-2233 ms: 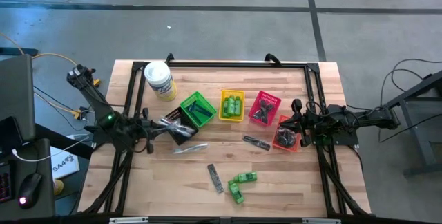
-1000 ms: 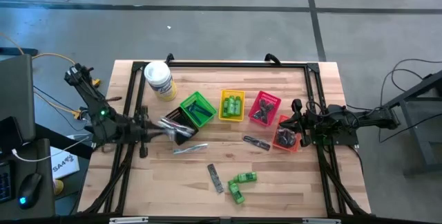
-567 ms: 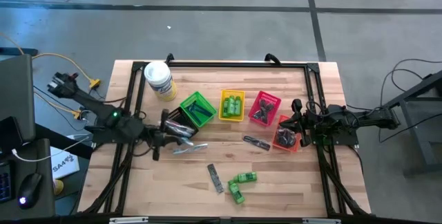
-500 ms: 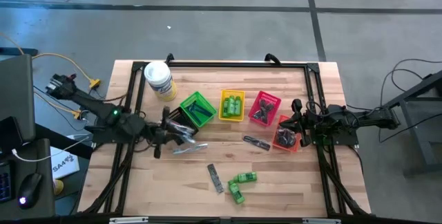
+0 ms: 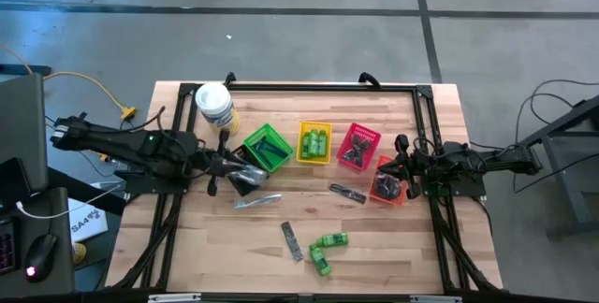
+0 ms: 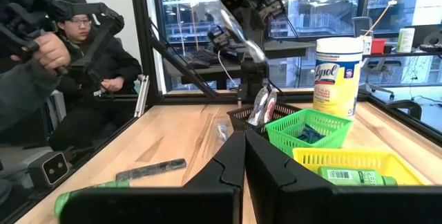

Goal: Pick & Place Travel size toiletries
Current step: Put the bottom blue toothbrush into the black bin, then put the top black hair comb into the red bin

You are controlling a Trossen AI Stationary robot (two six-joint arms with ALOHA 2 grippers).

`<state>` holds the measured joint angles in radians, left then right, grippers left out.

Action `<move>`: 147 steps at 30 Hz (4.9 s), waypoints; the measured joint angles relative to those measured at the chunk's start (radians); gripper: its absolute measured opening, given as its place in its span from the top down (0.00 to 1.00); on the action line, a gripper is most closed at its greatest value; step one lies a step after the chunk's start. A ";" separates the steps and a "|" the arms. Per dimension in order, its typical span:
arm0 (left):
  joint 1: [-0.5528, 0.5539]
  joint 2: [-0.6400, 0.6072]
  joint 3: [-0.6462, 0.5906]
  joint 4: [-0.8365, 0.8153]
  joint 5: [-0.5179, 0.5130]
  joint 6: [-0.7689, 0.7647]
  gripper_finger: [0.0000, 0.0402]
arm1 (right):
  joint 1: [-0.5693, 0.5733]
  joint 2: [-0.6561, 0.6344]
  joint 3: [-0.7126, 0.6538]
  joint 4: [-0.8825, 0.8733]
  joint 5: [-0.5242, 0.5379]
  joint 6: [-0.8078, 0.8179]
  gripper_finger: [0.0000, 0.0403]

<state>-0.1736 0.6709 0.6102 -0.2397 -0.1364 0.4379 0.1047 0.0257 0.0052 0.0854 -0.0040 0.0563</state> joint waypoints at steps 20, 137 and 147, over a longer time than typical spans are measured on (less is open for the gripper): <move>0.194 0.187 -0.007 -0.031 0.186 0.067 0.95 | 0.000 0.000 0.000 -0.009 0.002 0.000 0.99; 0.324 0.190 -0.302 0.237 0.201 -0.026 0.78 | 0.000 0.000 0.000 -0.015 0.004 0.018 0.99; 0.324 0.155 -0.159 0.108 0.265 -0.250 0.78 | 0.000 0.000 0.000 -0.025 0.002 0.020 0.99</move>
<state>0.1501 0.8256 0.4509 -0.1320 0.1282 0.1882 0.1050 0.0255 0.0051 0.0602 -0.0018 0.0761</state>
